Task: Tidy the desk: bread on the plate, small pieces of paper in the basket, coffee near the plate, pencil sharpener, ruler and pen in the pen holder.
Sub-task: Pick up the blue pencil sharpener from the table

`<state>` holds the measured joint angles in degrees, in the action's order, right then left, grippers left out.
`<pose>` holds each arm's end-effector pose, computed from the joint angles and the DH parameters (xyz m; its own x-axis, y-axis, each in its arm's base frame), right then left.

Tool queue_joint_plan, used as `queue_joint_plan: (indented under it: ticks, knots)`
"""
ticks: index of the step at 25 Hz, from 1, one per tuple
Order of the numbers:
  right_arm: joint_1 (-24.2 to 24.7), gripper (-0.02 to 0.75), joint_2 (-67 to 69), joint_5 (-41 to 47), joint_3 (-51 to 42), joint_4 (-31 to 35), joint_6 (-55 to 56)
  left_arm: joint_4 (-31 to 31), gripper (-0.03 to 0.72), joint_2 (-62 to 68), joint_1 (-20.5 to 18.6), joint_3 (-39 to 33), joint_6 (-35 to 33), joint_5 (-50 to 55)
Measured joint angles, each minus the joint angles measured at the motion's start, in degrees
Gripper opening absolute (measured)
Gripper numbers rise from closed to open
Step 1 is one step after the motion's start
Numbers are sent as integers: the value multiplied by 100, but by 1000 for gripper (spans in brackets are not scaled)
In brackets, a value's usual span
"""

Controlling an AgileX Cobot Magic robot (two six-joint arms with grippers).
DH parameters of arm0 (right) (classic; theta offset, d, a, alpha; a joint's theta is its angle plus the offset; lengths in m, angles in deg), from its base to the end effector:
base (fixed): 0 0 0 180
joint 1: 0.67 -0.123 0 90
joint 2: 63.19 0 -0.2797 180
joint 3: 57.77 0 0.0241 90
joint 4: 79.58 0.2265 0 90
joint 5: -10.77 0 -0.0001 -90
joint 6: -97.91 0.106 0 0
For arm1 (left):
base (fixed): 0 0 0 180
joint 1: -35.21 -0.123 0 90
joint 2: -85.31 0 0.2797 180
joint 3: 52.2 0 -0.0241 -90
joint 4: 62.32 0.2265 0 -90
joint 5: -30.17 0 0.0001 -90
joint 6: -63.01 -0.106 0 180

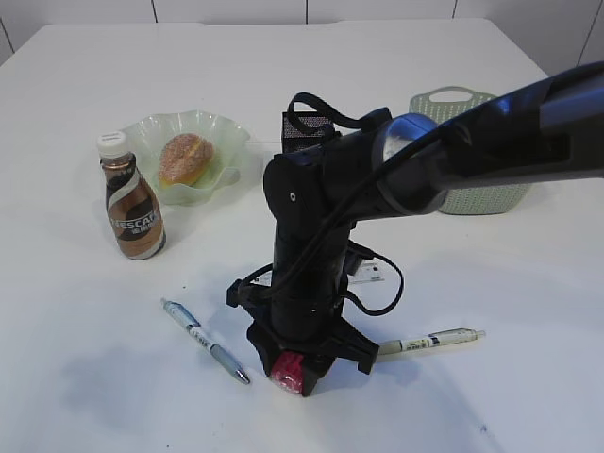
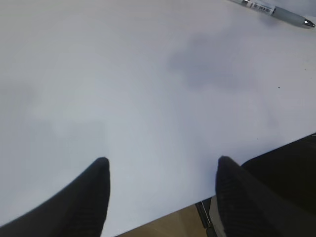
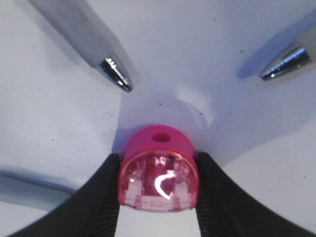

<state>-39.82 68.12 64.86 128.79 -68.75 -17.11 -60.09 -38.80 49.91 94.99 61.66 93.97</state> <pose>0.2902 0.2571 0.1191 -0.8420 0.5222 0.1350 0.5343 0.8419 0.0759 0.1150 -0.0263 0.2898 -0.8474 0.2644 -0.4604 0.2728 0.9608 0.0498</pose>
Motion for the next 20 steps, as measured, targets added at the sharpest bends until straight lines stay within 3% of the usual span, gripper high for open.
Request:
queue_joint_plan:
  ticks: [10, 20]
  knots:
    - [0, 337, 0, 76, 51, 0, -114, 0, 474, 0, 0, 0, 0, 9]
    - [0, 336, 4, 1142, 546, 0, -526, 0, 474, 0, 0, 0, 0, 80]
